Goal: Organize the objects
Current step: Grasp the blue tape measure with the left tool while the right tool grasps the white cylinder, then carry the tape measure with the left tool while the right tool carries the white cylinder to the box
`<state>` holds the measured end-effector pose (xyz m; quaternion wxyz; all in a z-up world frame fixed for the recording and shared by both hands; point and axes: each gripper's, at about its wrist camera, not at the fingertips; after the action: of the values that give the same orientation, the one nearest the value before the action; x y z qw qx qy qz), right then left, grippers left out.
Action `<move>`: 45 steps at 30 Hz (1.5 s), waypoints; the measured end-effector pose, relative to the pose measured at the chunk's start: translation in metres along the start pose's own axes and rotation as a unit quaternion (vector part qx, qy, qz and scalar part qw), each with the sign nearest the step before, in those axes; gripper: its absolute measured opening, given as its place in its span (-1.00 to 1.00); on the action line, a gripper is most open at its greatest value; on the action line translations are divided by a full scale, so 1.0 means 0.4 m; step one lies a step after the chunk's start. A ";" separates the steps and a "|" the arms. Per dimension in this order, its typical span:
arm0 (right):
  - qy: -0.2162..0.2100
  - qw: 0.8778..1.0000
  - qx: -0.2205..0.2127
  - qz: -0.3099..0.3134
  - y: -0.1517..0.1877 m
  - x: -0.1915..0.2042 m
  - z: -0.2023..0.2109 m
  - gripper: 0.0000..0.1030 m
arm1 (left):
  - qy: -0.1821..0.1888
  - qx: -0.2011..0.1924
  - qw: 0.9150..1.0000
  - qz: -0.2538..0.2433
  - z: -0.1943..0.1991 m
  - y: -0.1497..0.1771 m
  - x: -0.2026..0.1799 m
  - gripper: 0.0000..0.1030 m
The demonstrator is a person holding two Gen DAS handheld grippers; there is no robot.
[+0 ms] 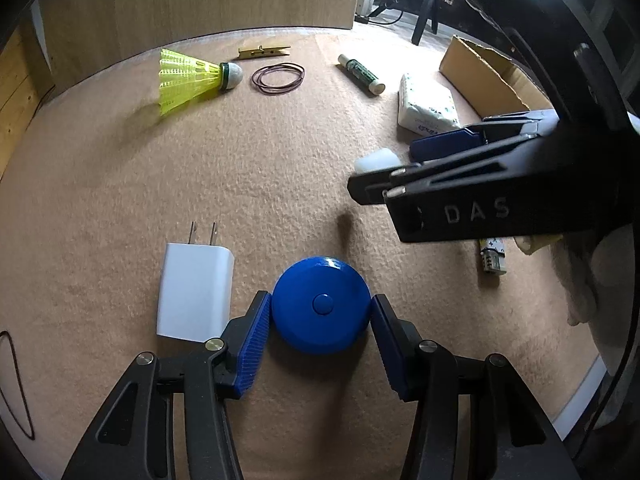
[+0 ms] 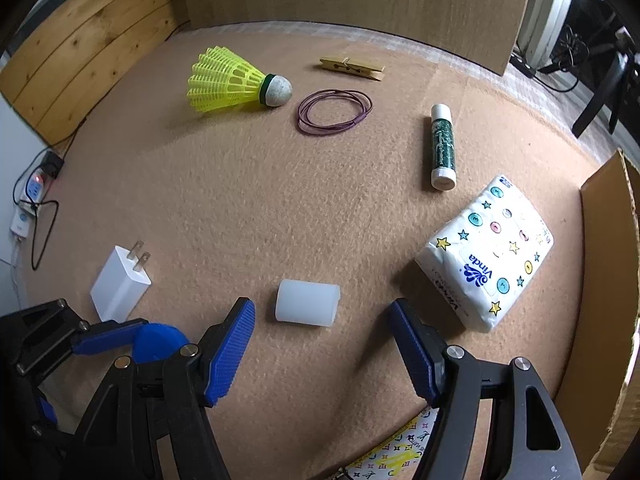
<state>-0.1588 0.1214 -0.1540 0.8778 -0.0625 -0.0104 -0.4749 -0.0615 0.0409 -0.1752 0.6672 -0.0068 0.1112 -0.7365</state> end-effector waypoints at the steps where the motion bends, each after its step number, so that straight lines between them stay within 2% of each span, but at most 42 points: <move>1: 0.010 1.000 -0.001 0.003 0.002 0.002 0.000 0.19 | 0.001 0.000 1.000 0.001 0.000 0.000 0.000 0.05; 3: 0.021 1.000 -0.003 0.006 0.006 0.002 0.002 -0.01 | 0.007 0.000 1.000 0.004 0.002 0.000 0.004 0.05; 4: 0.021 1.000 -0.005 0.007 0.008 0.000 0.004 -0.06 | 0.011 0.000 1.000 0.007 0.002 0.000 0.007 0.05; 6: 0.015 1.000 -0.007 0.006 0.010 -0.006 0.008 -0.27 | 0.015 0.000 1.000 0.011 0.002 0.001 0.007 0.05; 11: 0.003 1.000 -0.005 0.009 0.019 -0.011 0.015 -0.55 | 0.016 -0.001 1.000 0.017 0.004 0.003 0.005 0.05; 18: -0.021 1.000 -0.017 -0.004 0.051 -0.035 0.045 -0.57 | 0.020 -0.010 1.000 0.022 0.024 -0.001 -0.003 0.05; 28: -0.036 0.996 -0.069 -0.032 0.139 -0.113 0.173 -0.57 | 0.017 -0.036 0.999 0.009 0.087 -0.033 -0.046 0.05; 36: -0.028 0.992 -0.098 -0.072 0.236 -0.227 0.263 -0.57 | 0.025 -0.058 0.998 -0.027 0.123 -0.097 -0.148 0.05; 45: -0.010 0.985 -0.117 -0.130 0.340 -0.373 0.316 -0.57 | 0.041 -0.076 0.994 -0.071 0.134 -0.187 -0.295 0.05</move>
<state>-0.1218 0.3345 -0.0536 0.7953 -0.1675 0.0282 -0.5820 -0.1135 0.1552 -0.0937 0.6057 -0.0350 0.1931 -0.7711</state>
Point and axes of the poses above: each gripper's, at about its wrist camera, not at the fingertips, and z roughly against the way its jaws point, x to its left, y to its underside, and after that the axes turned 13 degrees about x, right-handed
